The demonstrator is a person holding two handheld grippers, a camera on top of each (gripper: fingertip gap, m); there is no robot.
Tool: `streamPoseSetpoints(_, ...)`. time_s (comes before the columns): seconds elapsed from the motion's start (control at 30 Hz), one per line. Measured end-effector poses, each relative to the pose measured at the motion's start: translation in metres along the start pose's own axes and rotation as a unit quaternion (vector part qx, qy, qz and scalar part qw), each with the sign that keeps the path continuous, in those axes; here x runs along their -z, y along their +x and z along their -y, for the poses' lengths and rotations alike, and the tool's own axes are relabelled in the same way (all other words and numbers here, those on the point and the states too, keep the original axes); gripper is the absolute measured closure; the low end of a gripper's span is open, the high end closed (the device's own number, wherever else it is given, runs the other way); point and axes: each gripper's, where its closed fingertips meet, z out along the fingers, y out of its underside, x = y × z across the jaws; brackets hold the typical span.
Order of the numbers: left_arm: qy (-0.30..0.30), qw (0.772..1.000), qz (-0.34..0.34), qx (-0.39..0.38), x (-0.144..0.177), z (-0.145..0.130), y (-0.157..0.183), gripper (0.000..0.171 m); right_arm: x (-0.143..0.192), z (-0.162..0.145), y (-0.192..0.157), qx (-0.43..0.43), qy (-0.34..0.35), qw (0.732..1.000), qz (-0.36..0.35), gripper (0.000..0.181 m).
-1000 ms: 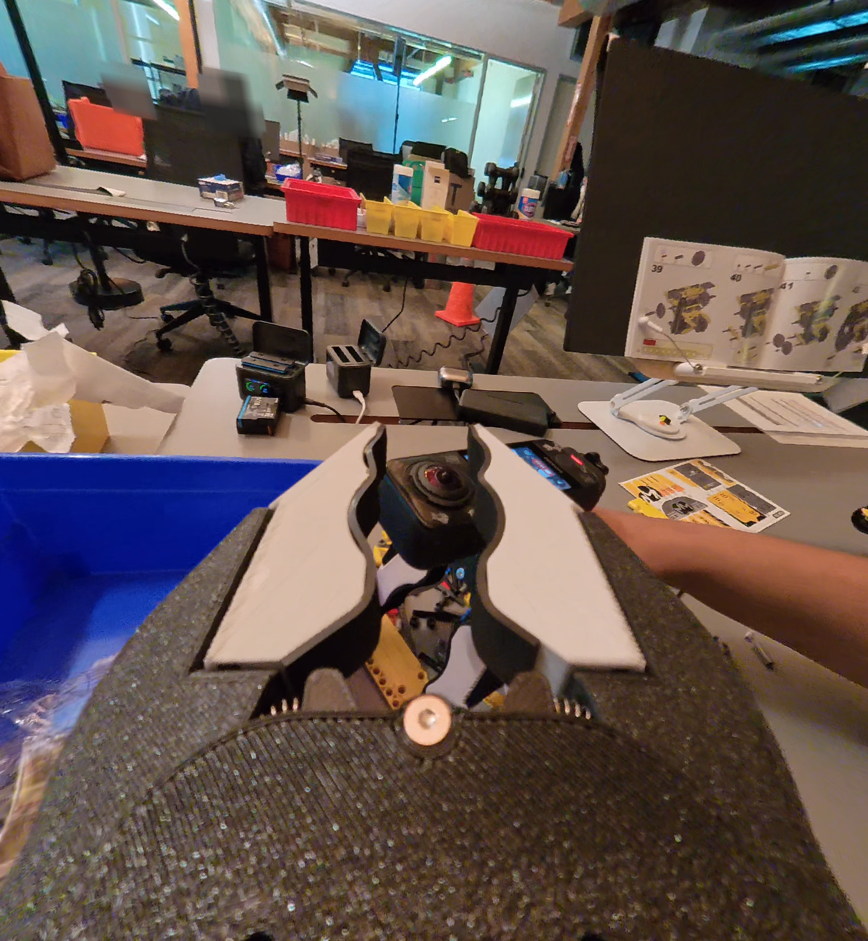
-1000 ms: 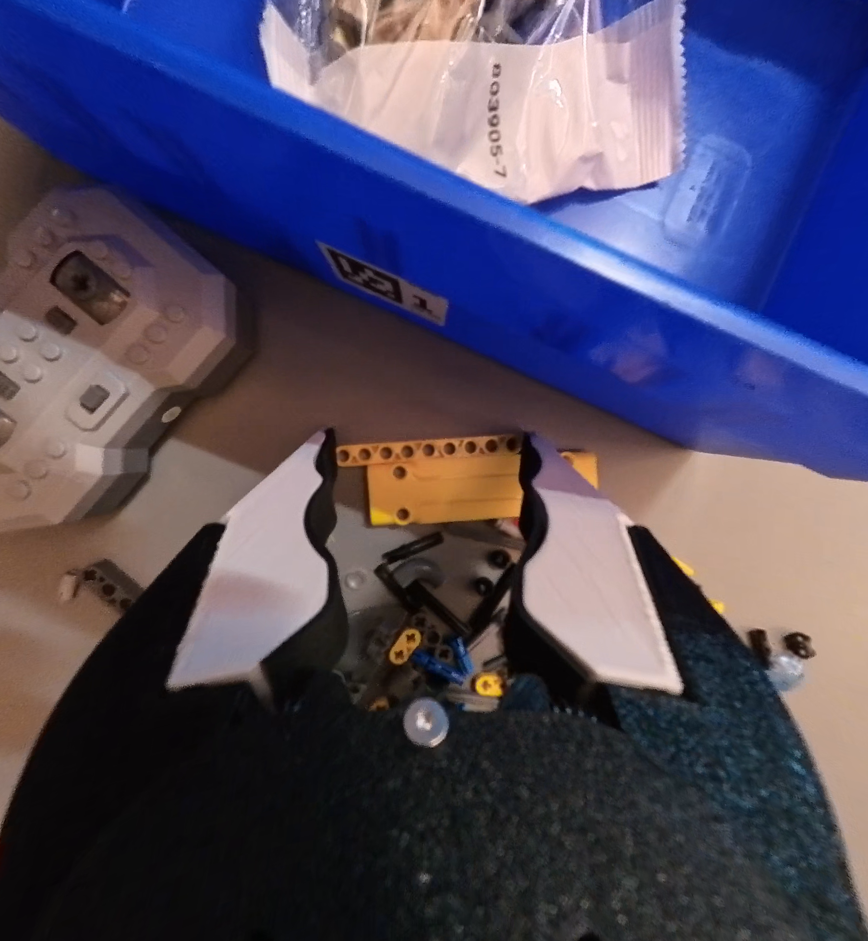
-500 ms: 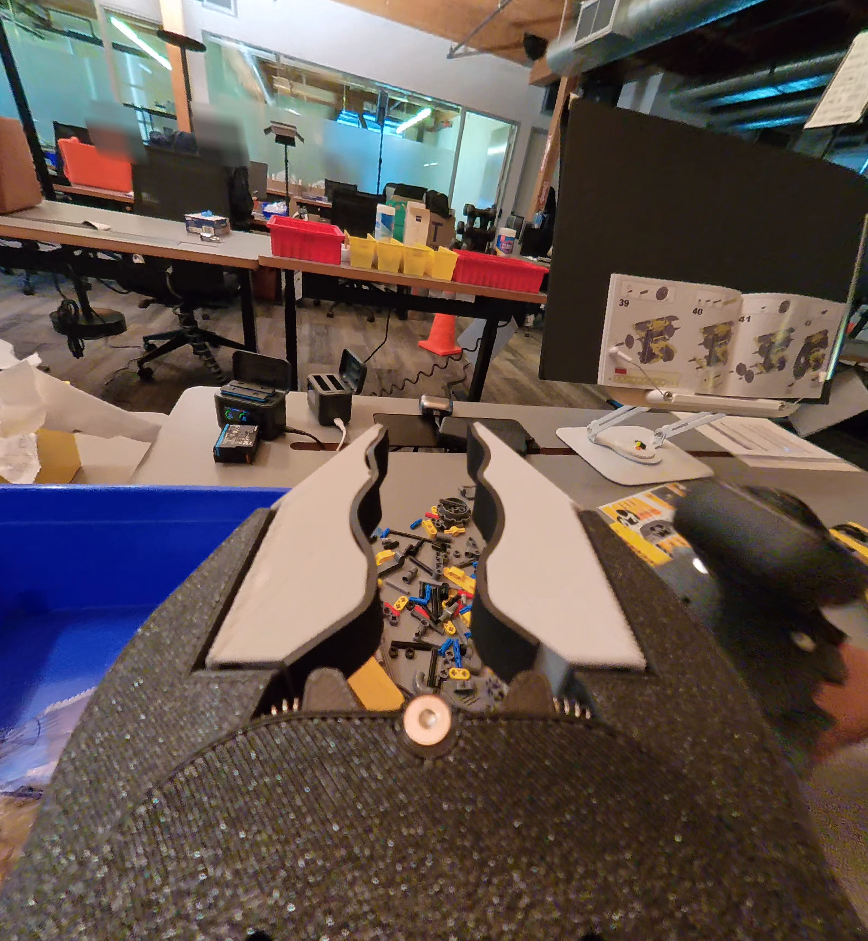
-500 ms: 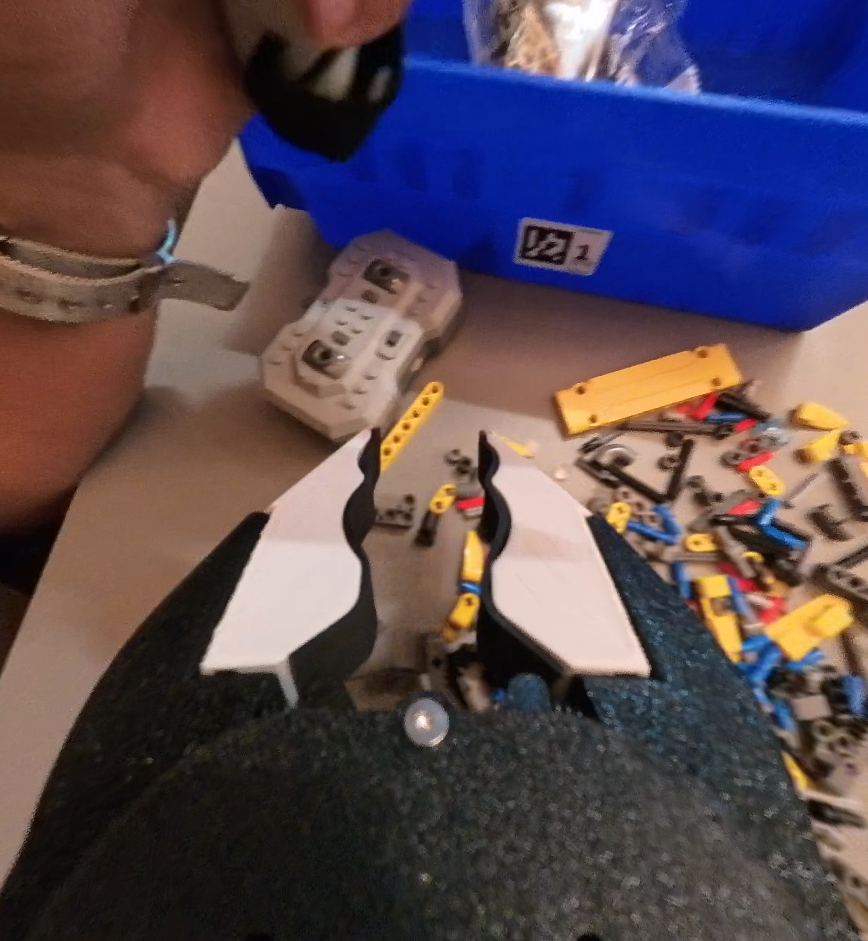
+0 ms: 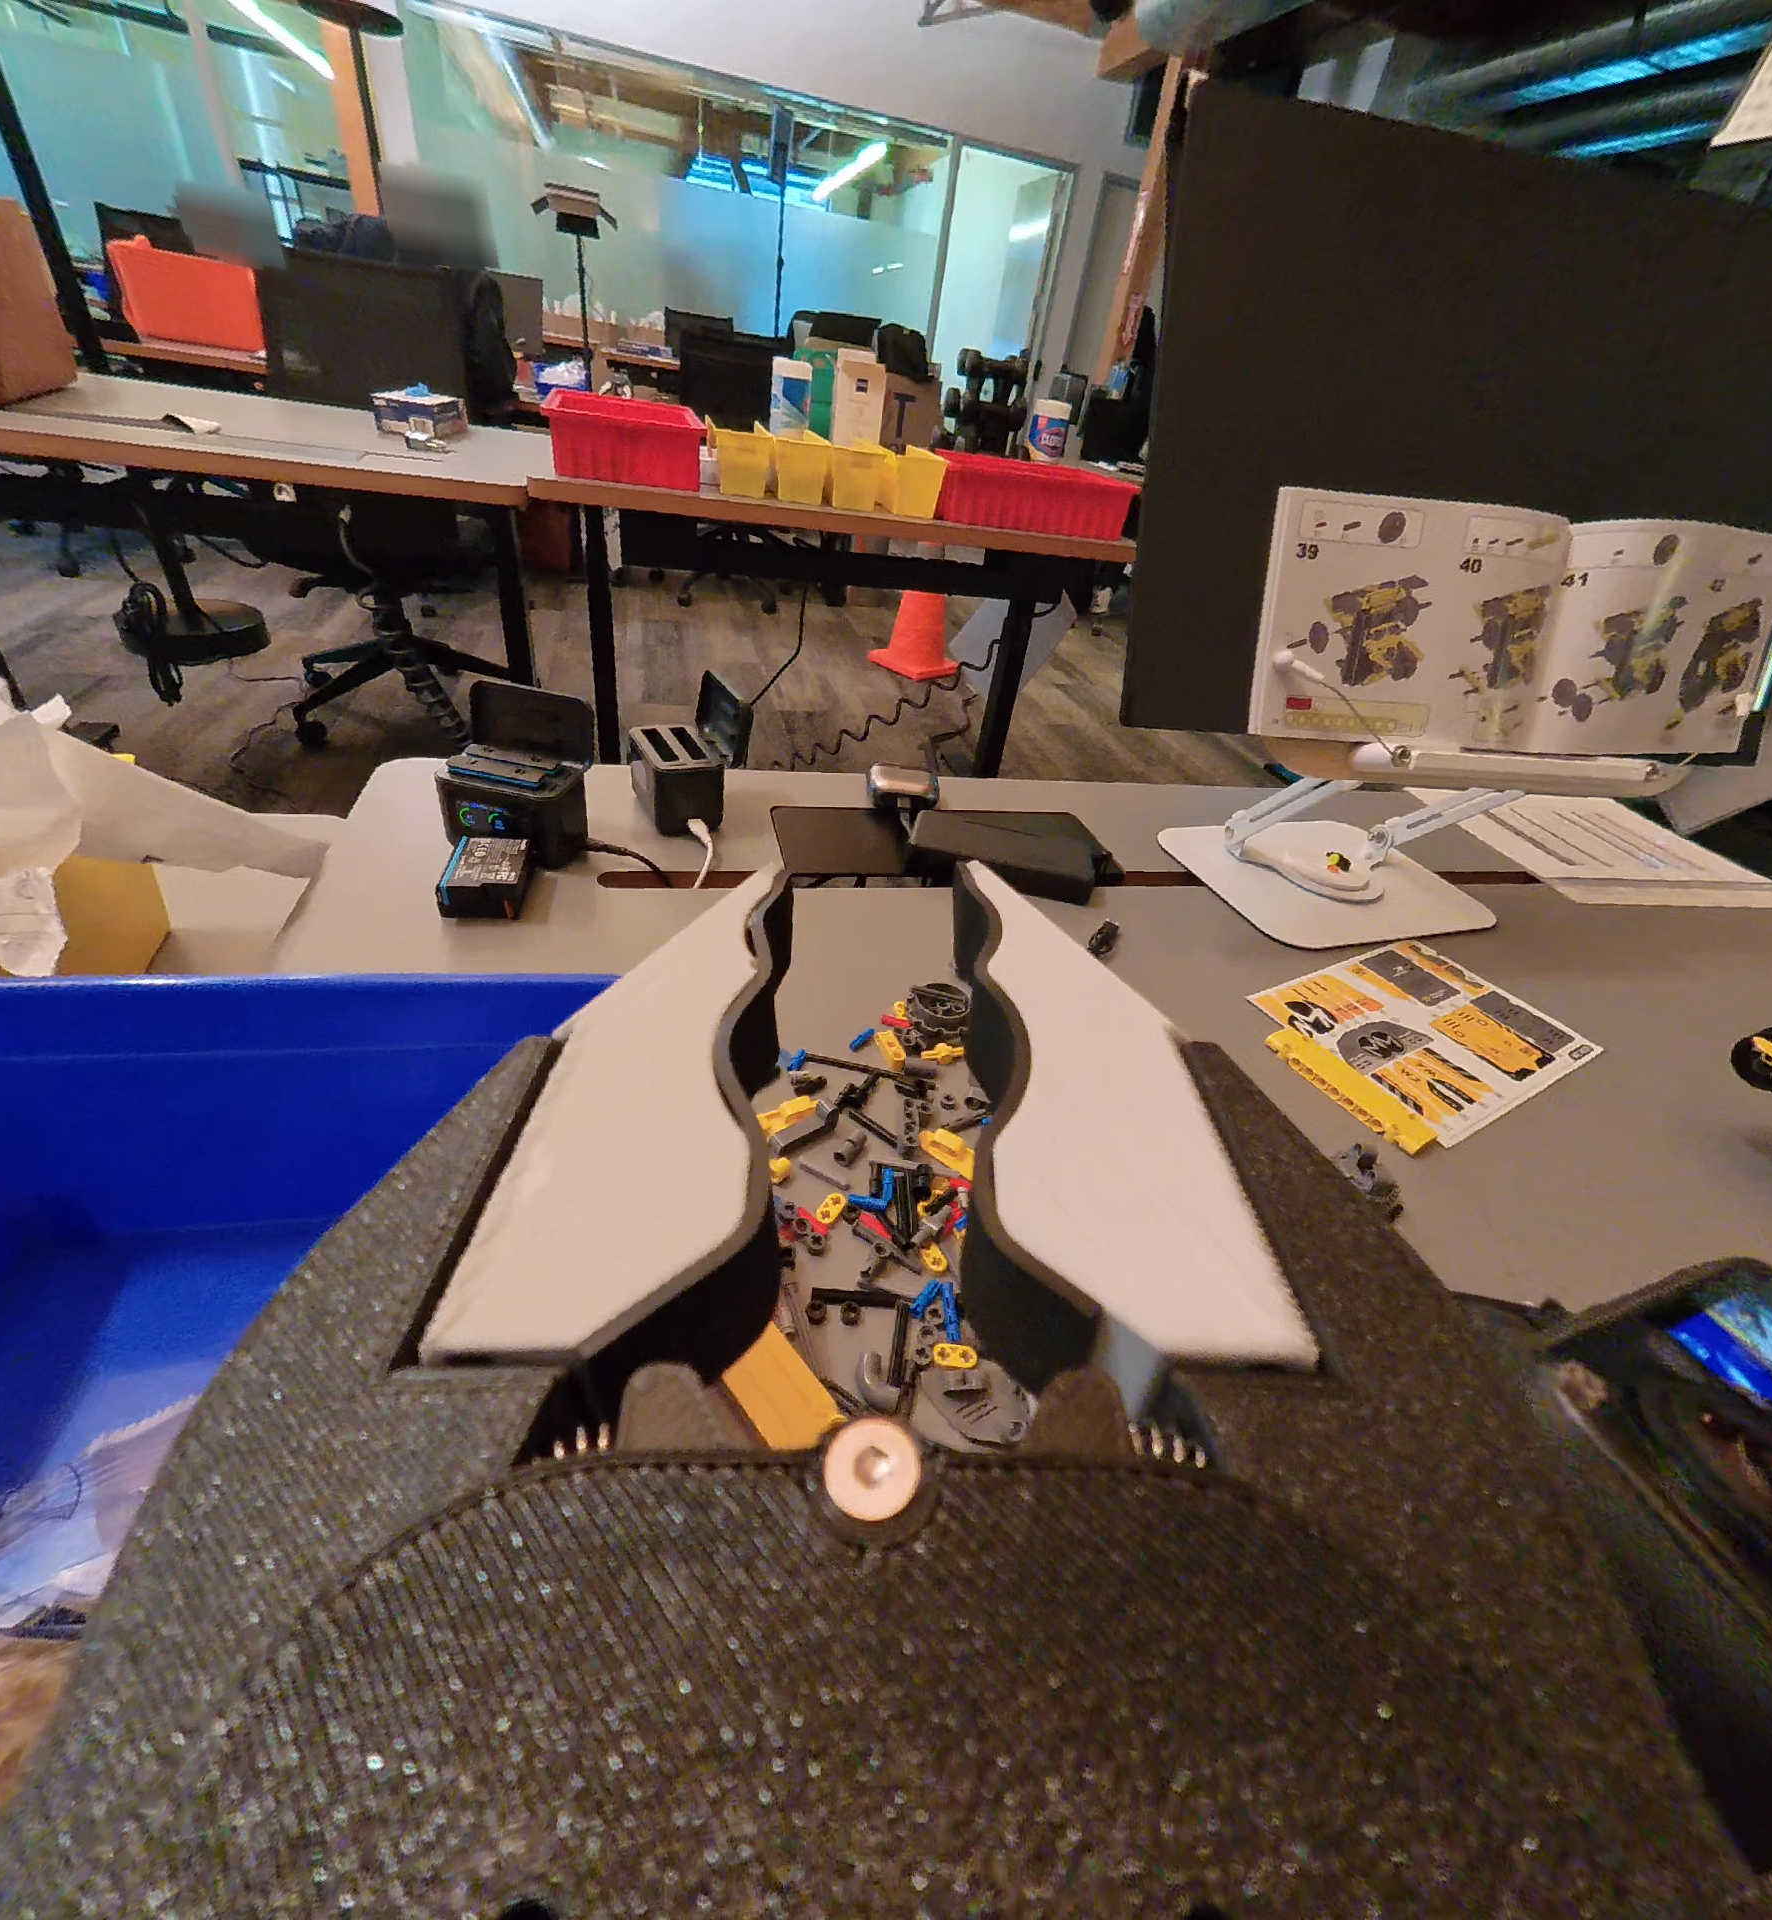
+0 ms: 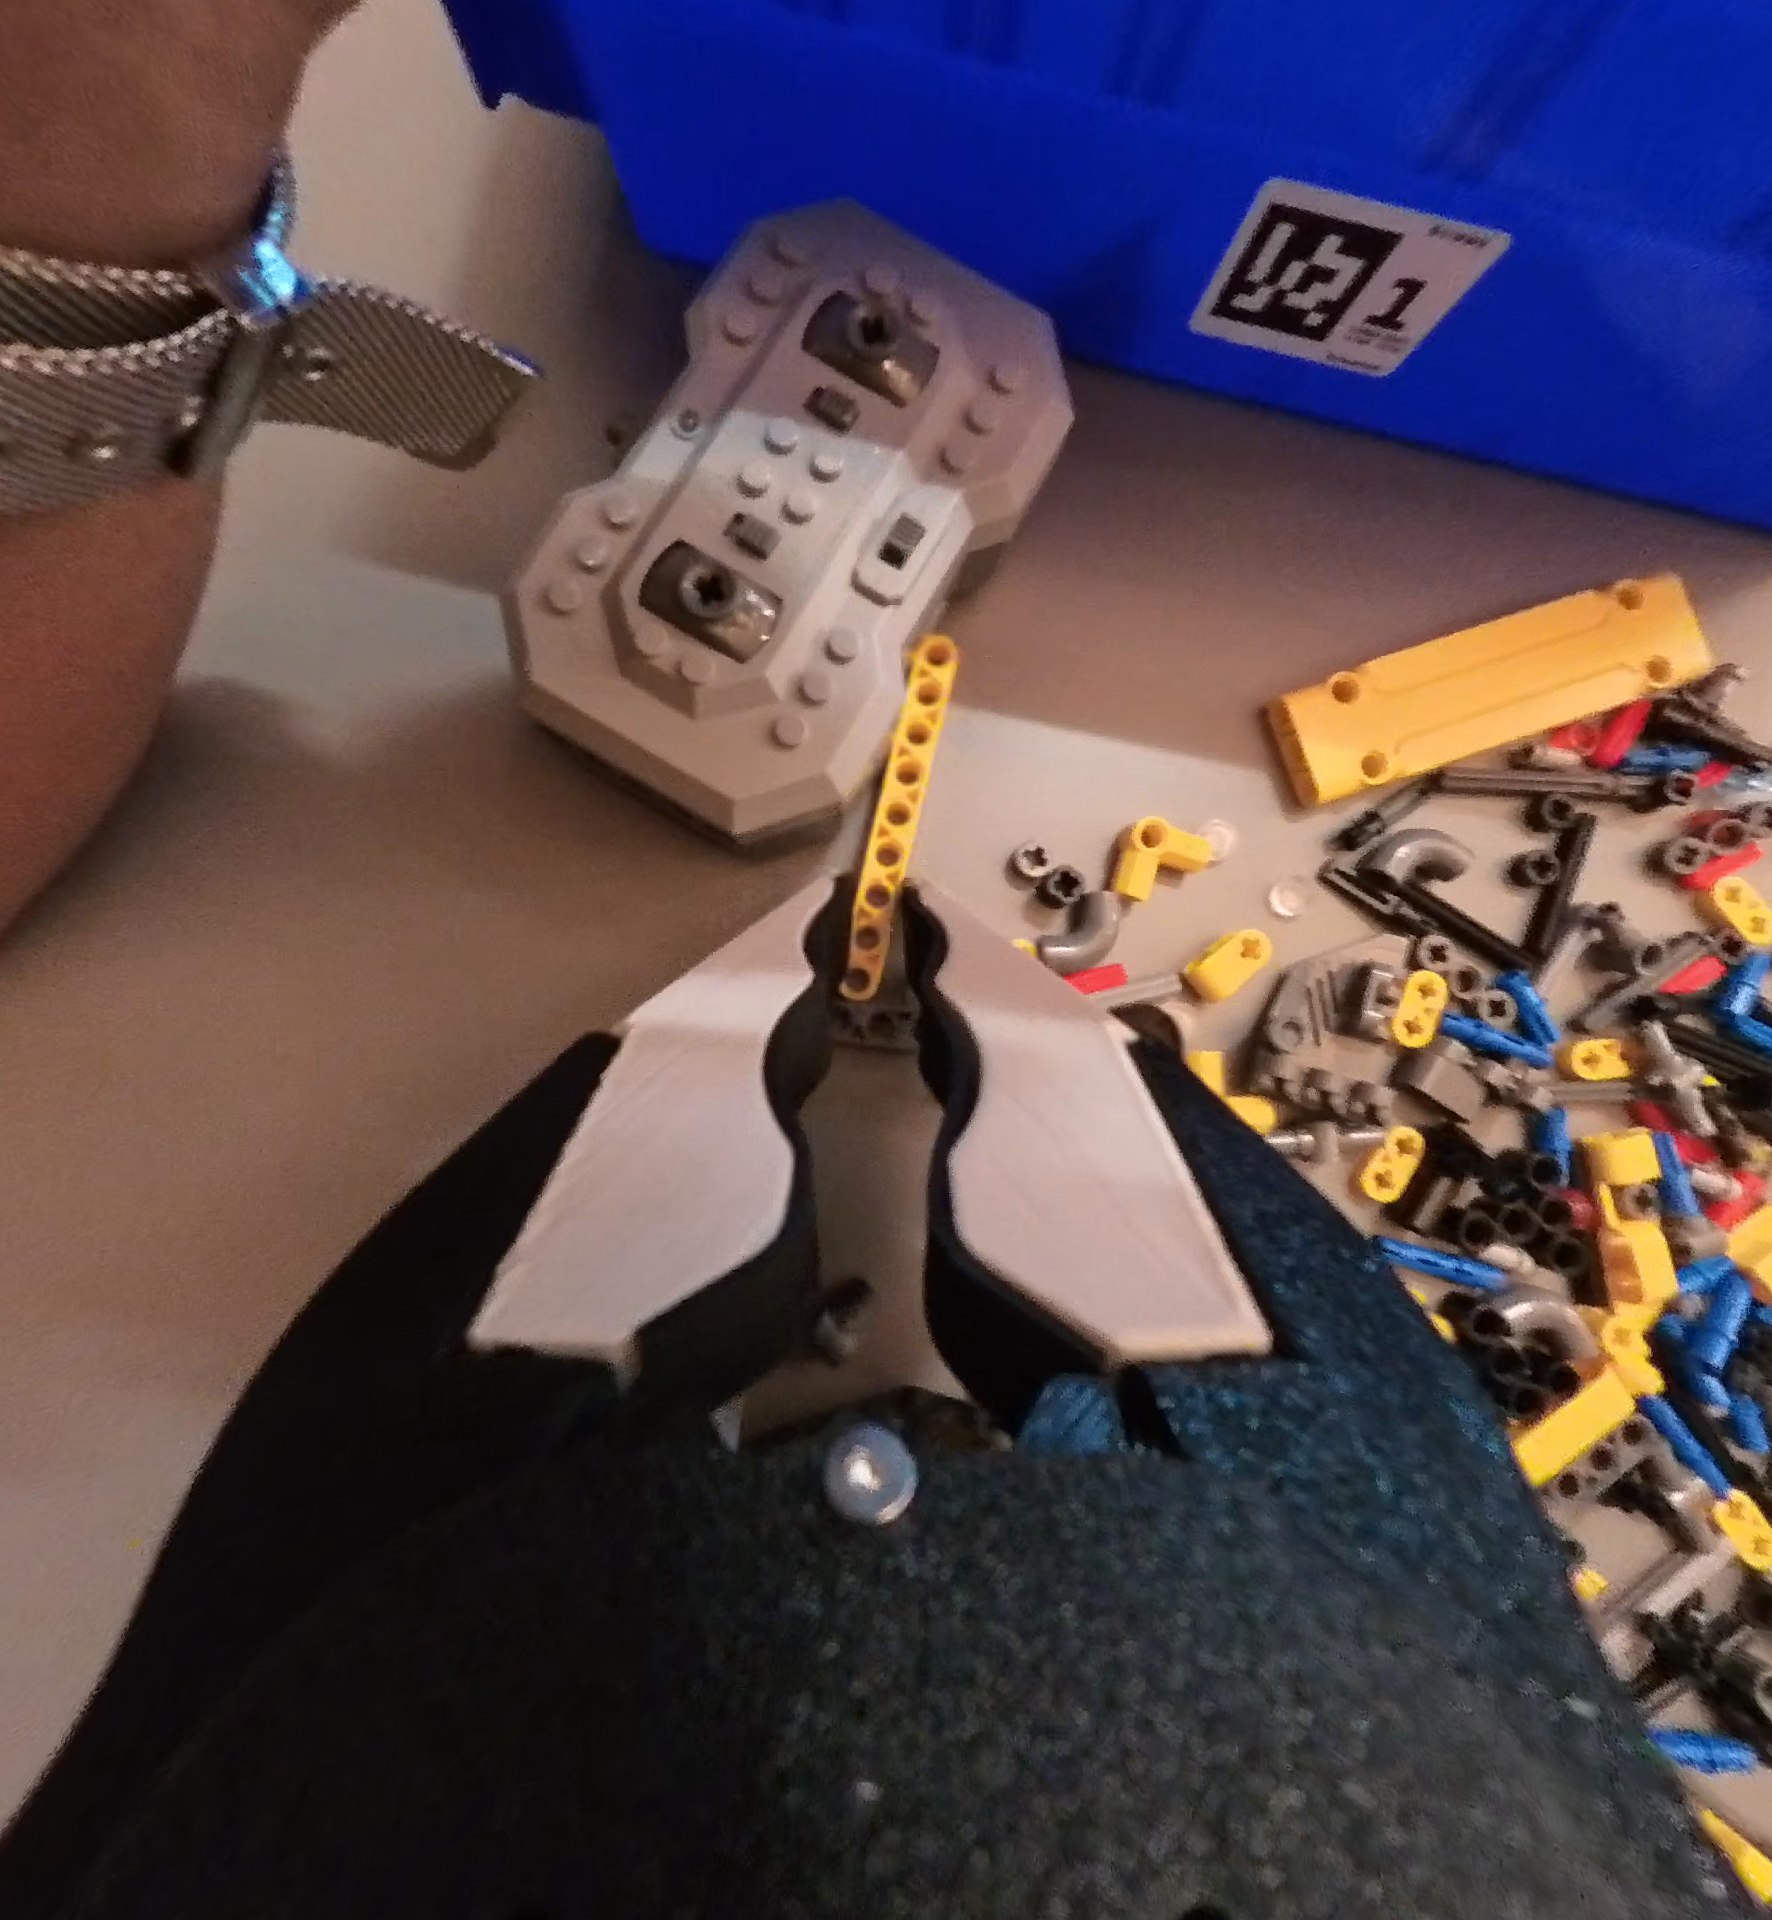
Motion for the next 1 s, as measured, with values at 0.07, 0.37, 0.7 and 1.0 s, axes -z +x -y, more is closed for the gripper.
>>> streamPoseSetpoints(0.07, 0.001, 1.000, 0.000, 0.002, 0.000, 0.000, -0.002, 0.142, 0.006, 0.002, 0.009, -0.014, 0.013, 1.000, -0.019, 0.174)
streamPoseSetpoints(0.37, 0.003, 1.000, -0.001, 0.003, -0.001, 0.000, -0.002, 0.142, 0.106, -0.028, 0.024, -0.109, 0.104, 0.984, -0.090, 0.174)
streamPoseSetpoints(0.7, -0.017, 1.000, -0.016, -0.018, -0.014, -0.004, 0.021, 0.141, 0.155, -0.168, -0.052, -0.196, 0.051, 0.973, -0.112, 0.174)
streamPoseSetpoints(1.0, -0.021, 0.998, -0.020, -0.061, -0.017, 0.002, 0.049, 0.140, 0.157, -0.197, -0.060, -0.184, 0.037, 0.977, -0.100, 0.174)
